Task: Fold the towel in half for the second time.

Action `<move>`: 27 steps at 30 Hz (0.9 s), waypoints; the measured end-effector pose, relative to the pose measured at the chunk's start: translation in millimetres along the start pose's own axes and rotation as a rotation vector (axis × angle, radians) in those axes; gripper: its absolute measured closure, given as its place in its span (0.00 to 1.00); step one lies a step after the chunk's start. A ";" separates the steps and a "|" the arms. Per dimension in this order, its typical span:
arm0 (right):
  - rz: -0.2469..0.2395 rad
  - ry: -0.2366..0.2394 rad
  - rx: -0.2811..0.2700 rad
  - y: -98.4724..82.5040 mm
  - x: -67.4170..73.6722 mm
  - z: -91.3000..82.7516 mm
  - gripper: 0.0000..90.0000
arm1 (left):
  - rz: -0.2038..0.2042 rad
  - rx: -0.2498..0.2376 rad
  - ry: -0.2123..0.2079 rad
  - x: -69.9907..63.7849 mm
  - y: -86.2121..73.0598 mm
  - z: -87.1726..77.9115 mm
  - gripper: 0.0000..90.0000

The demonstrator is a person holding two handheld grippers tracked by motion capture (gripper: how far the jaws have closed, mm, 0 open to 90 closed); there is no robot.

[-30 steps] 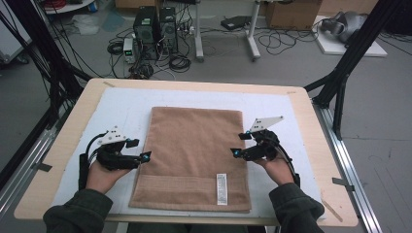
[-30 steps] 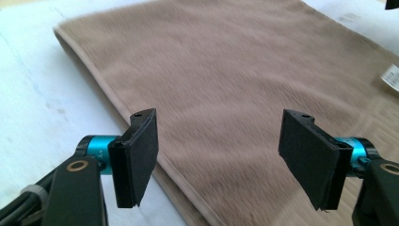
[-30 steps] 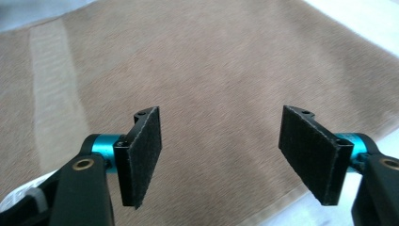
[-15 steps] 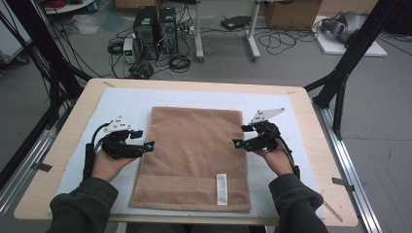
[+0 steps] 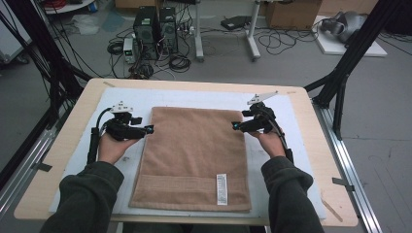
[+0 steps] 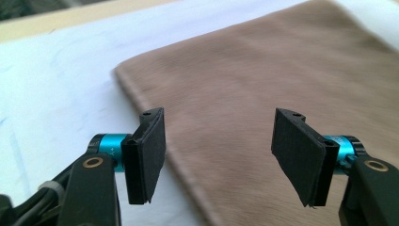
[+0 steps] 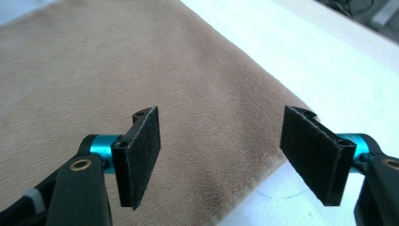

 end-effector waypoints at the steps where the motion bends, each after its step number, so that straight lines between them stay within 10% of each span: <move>1: 0.014 -0.011 0.017 -1.8 -3.3 5.8 0.32 | -0.012 0.000 0.009 3.5 -0.3 2.2 0.41; 13: 0.081 -0.115 0.093 -18.8 -26.8 49.6 0.38 | -0.113 0.026 0.064 22.5 -6.0 47.4 0.48; 20: 0.118 -0.040 0.091 -25.4 -28.1 61.3 0.47 | -0.071 0.098 0.096 23.1 -13.5 60.4 0.60; 27: 0.111 0.075 0.078 -25.1 -20.7 60.2 0.87 | -0.062 0.098 0.042 17.5 -12.1 61.9 0.89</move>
Point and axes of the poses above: each handheld gripper's, and its own axes: z roughly forward along the jaws, y roughly out of its top, x roughly to its left, the point moved 7 cm from there along z, roughly forward along the jaws, and after that the axes turned 13 degrees about x, right-handed, at the moved point
